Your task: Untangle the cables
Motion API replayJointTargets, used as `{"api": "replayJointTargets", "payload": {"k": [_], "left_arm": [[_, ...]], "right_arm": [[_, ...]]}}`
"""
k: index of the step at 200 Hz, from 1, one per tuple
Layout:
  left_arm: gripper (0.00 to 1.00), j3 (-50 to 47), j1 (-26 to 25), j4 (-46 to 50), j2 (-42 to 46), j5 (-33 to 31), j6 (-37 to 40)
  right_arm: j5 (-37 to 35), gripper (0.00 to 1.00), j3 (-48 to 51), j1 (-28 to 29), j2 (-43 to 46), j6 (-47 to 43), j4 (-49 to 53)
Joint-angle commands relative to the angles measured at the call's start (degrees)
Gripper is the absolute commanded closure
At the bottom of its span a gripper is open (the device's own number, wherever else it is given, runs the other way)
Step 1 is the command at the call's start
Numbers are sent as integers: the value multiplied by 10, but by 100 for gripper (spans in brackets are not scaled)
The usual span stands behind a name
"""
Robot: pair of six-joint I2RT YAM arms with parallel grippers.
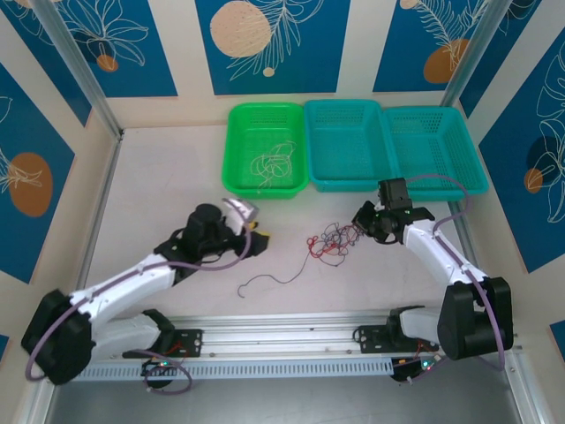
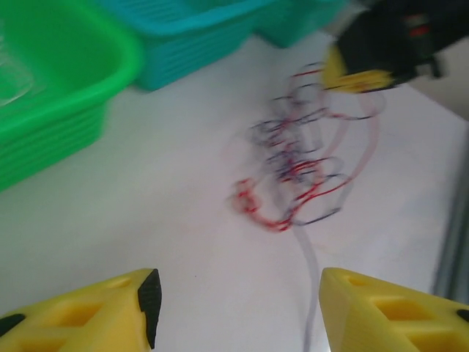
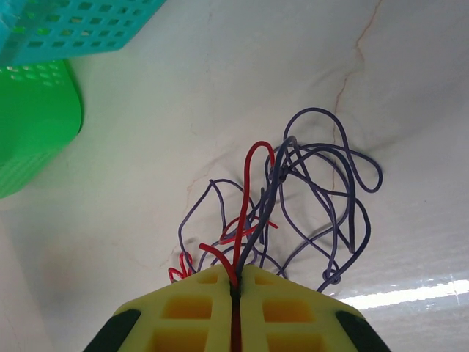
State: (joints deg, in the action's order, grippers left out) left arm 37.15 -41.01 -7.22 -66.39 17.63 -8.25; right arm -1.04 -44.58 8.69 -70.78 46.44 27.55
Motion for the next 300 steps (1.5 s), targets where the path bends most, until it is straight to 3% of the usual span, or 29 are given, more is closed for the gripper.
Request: {"api": "replayJointTargets", "payload": {"k": [1,24,61,115,154,167,186,224,270,300], "left_arm": [[42,59,-48,5,-70,55,15],[44,103,-83,-16,-147,30,-67],[44,172,-134,20,-261,-42,-114],[44,222,-142,45,-364,-100,-157],[63,243,-142,68,-401,-89,-164],[76,241,-141,66,-406,-85,-169],[100,230,-140,59,-394,-90,-174],[100,166,-103,33,-295,-105,-186],[100,71,7,84,-139,-126,-180],[100,24,70,111,-68,-130,-168]], "right_arm": [[9,91,-16,6,-3,-7,13],[2,91,-13,7,-1,-9,24],[5,90,-4,7,-3,-5,19],[6,89,-1,7,-8,-4,17],[5,89,3,7,-7,-3,17],[4,88,3,6,-8,-2,18],[-1,88,5,4,-7,0,20],[-79,90,10,-23,4,41,64],[-23,92,88,-205,102,76,48],[-40,91,108,-245,173,77,65]]}}
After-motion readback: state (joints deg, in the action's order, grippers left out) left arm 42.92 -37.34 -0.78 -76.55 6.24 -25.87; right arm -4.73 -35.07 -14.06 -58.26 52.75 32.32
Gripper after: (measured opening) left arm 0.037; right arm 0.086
